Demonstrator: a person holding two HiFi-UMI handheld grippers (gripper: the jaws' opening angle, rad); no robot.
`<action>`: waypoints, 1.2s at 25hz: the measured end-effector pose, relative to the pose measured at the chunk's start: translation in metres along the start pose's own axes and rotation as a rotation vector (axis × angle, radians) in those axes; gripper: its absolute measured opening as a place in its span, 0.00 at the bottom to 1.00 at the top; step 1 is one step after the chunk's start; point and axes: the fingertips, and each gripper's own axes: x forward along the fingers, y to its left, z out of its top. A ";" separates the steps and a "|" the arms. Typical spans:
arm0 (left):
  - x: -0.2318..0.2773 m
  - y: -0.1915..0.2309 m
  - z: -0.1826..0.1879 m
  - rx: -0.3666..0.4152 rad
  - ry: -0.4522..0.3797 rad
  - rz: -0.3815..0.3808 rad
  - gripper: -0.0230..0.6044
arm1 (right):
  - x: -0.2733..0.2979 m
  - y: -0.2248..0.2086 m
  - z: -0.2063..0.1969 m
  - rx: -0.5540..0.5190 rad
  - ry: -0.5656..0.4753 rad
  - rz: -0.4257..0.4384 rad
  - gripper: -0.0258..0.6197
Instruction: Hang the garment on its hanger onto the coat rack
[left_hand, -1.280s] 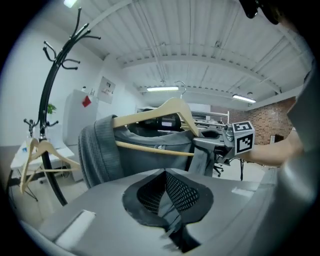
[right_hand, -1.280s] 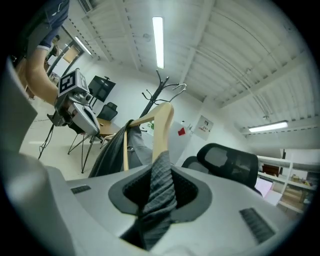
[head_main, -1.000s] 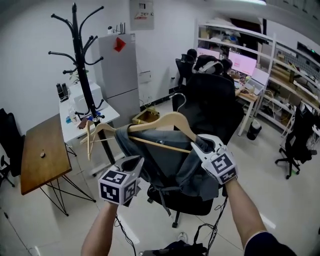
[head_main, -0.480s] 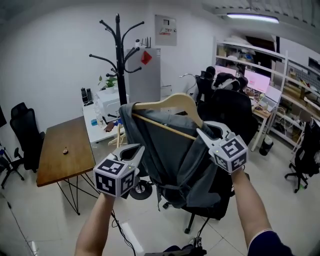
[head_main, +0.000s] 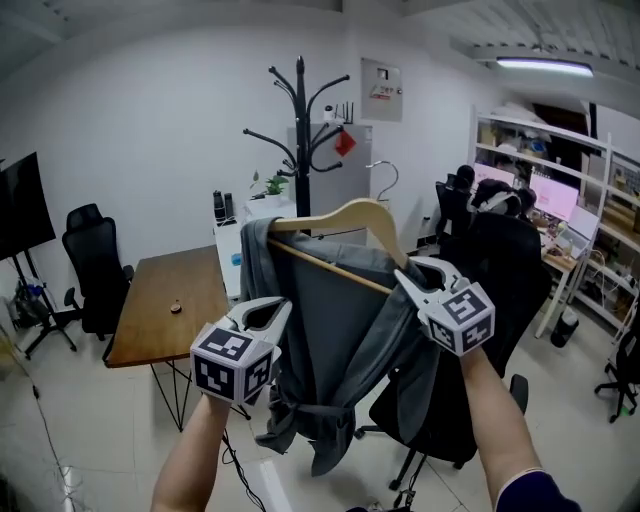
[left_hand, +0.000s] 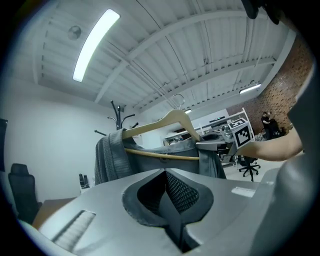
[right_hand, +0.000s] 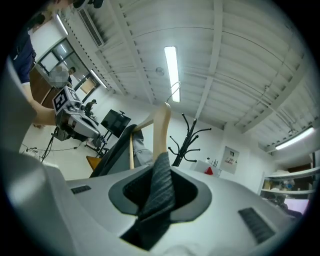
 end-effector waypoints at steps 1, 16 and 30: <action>-0.006 0.006 -0.001 0.003 0.004 0.015 0.05 | 0.005 0.003 -0.001 0.010 -0.002 0.005 0.21; -0.010 0.059 -0.019 -0.041 0.033 0.075 0.05 | 0.080 0.018 -0.019 0.003 0.077 0.017 0.21; 0.103 0.147 -0.021 -0.026 0.024 0.086 0.05 | 0.230 -0.030 -0.056 0.006 0.086 0.062 0.21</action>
